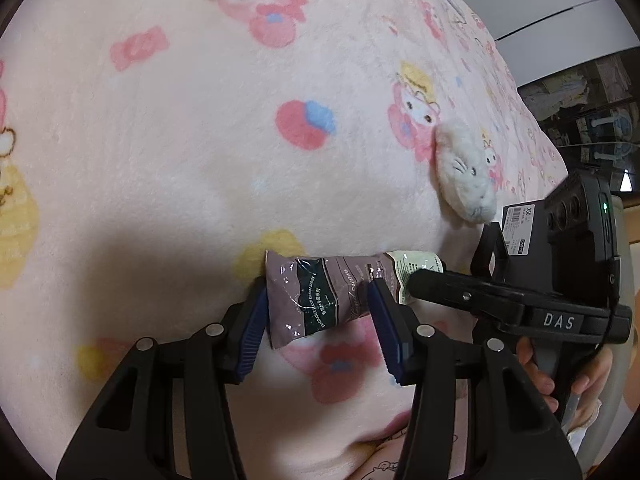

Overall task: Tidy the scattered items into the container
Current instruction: 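Carry the tube over the grey box and lower it inside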

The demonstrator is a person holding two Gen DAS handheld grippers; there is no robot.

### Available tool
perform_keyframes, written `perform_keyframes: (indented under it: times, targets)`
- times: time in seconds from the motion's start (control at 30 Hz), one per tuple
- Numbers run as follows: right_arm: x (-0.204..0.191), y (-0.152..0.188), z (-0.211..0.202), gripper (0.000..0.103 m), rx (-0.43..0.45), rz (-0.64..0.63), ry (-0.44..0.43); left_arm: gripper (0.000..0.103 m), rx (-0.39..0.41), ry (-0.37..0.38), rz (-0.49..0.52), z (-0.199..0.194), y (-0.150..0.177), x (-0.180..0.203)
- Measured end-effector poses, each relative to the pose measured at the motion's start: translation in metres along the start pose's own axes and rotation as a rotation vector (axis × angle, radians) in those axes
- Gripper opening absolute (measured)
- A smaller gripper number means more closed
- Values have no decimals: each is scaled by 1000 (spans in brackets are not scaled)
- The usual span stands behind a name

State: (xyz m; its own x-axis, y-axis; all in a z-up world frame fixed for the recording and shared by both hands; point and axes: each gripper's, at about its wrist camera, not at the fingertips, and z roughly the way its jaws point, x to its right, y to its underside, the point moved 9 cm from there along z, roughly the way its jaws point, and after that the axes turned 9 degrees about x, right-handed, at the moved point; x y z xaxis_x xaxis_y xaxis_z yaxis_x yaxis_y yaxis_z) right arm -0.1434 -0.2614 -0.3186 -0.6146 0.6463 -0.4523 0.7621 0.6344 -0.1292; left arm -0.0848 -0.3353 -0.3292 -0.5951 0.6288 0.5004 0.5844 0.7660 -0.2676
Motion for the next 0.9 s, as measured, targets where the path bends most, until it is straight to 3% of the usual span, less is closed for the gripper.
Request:
perform_keyframes:
  times: [0.17,0.3,0.57,0.77,0.9]
  targets:
    - [-8,-3,-19,58,107,-48,12,50,35,-5,65,-20,-1,18]
    - [-20,2,-61,58,220,-75,1,50,92,36,98,-52,-10,40]
    - [-9,11,-171,58,474,-80,-9,50,128,166,256,-90,-3,146]
    - [43,56,-258,58,619,-17,50,50,99,264,419,-89,30,247]
    - [100,88,-291,58,658,49,105,50,-20,297,495,-59,72,298]
